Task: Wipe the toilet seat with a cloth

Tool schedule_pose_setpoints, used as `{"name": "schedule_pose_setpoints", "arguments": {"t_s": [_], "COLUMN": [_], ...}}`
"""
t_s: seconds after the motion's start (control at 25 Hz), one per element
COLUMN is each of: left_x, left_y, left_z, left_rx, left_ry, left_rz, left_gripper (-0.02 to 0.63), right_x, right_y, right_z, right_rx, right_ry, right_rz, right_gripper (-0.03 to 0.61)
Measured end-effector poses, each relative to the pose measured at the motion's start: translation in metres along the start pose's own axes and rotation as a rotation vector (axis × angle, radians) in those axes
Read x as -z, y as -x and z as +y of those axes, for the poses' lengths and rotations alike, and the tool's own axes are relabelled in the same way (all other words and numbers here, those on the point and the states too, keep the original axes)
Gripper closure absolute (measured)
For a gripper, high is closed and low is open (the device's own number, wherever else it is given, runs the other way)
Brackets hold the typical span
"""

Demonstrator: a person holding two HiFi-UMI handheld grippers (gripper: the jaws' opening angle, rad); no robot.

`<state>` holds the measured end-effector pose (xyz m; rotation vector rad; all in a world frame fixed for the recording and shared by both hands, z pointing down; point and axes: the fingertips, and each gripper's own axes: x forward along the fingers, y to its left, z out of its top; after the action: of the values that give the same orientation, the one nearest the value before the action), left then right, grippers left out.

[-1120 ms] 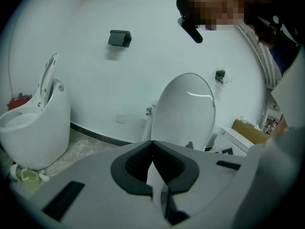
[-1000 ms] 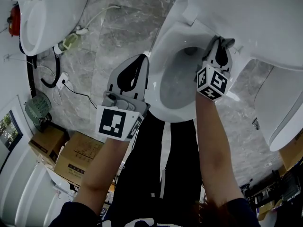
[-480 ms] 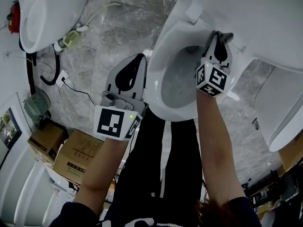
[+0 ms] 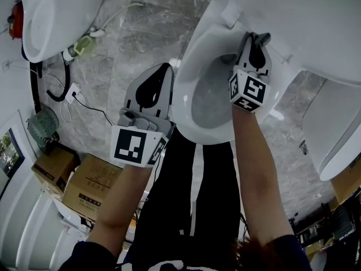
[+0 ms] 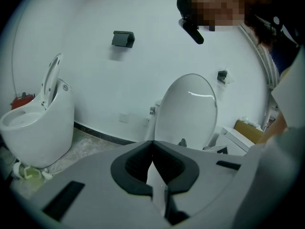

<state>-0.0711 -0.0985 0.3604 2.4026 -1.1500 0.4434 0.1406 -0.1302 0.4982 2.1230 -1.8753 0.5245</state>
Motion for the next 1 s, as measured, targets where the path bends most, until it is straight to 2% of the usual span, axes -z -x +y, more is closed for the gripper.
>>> {"name": "schedule_pose_setpoints", "arguments": {"t_s": [0.48, 0.76, 1.0], "left_x": [-0.002, 0.001, 0.001], "left_y": [0.005, 0.011, 0.013], "left_z": [0.009, 0.01, 0.012], "left_rx": [-0.013, -0.015, -0.021], "left_ry": [0.003, 0.007, 0.006], "left_rz": [-0.007, -0.006, -0.011], "left_gripper": [0.603, 0.603, 0.603], "right_x": [-0.003, -0.004, -0.003], "right_y": [-0.008, -0.01, -0.011], "right_z": [0.021, 0.041, 0.048], "right_rx": [-0.063, -0.136, -0.174], "right_ry": [0.057, 0.127, 0.14], "right_rz": [0.0, 0.003, 0.005], "right_gripper": [0.558, 0.558, 0.56]}}
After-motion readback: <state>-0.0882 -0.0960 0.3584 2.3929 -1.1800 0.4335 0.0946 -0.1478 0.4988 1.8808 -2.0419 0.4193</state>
